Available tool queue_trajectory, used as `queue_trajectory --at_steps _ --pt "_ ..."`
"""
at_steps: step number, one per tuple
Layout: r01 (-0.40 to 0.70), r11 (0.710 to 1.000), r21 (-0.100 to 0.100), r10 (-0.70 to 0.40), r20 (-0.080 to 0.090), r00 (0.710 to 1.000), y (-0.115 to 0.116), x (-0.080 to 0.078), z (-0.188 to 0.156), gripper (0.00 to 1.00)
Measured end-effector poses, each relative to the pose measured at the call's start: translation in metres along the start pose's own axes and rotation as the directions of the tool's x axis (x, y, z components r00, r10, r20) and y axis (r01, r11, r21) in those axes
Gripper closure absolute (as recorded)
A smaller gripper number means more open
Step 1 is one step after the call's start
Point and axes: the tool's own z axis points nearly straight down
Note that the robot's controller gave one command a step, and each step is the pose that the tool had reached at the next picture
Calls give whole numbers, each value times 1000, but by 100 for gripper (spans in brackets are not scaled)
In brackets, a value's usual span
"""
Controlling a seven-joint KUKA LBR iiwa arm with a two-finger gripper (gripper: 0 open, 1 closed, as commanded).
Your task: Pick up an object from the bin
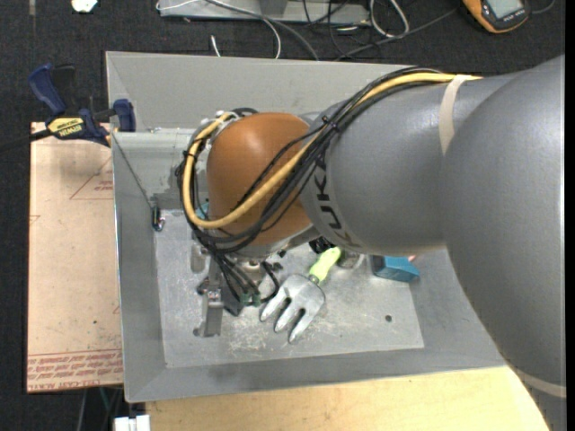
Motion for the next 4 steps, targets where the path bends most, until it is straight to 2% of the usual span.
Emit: queue_trajectory --at_steps 1,2,3,4 --pt "-4 1000 -2 4 7 1000 -1 -2 -4 0" --pt "-4 1000 -9 4 18 1000 -20 -1 19 0" --pt "214 977 -2 -214 17 977 -11 -16 69 0" --pt "256 967 -2 -256 11 967 -37 -27 82 0"
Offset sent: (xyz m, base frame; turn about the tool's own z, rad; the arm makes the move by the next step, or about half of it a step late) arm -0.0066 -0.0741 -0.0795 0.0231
